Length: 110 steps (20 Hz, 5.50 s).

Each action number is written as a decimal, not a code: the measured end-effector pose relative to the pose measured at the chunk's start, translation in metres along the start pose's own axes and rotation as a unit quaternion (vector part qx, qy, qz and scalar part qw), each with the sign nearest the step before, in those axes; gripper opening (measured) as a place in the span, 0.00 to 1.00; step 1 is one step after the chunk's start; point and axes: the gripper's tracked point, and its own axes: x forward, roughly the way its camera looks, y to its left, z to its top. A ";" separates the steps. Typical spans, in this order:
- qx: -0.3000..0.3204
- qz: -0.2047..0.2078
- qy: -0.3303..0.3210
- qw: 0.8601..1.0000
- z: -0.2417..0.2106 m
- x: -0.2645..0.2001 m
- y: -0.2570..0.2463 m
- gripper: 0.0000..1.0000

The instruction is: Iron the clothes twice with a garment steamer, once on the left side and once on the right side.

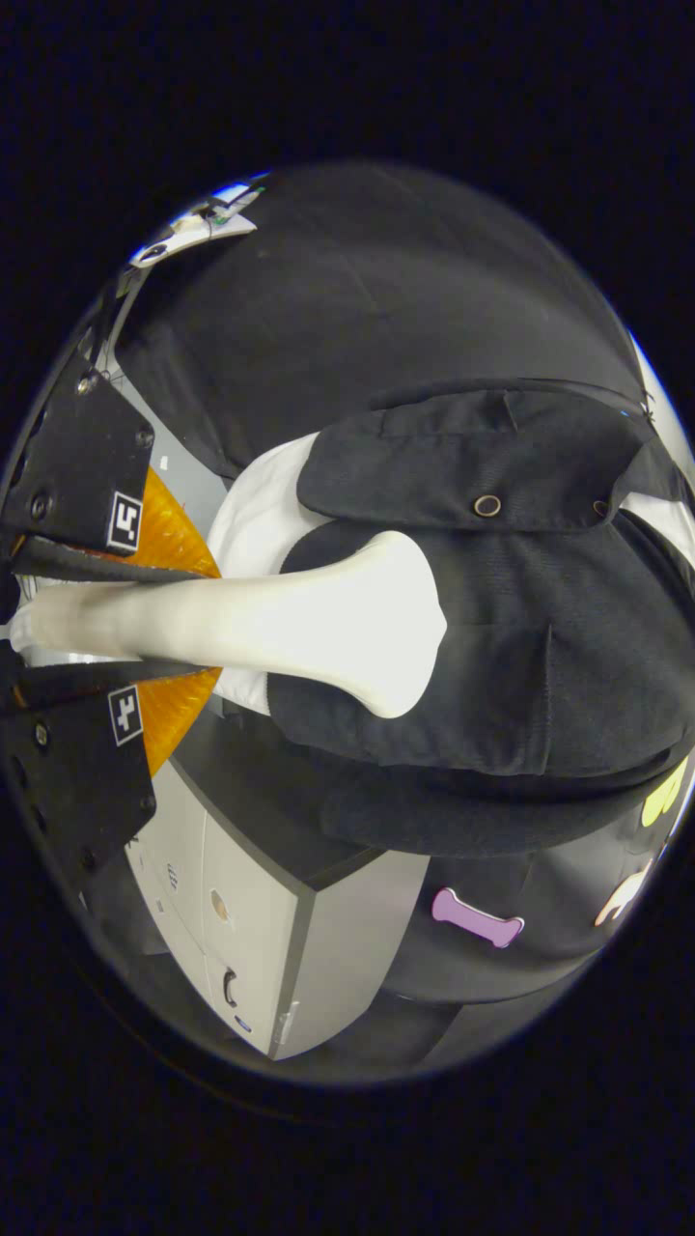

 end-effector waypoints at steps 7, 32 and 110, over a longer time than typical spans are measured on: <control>-0.005 0.006 -0.056 0.998 0.045 -0.043 0.006 0.37; -0.069 0.087 -0.277 0.954 0.299 -0.146 0.196 0.37; -0.088 0.066 -0.002 0.994 0.048 0.025 0.144 0.37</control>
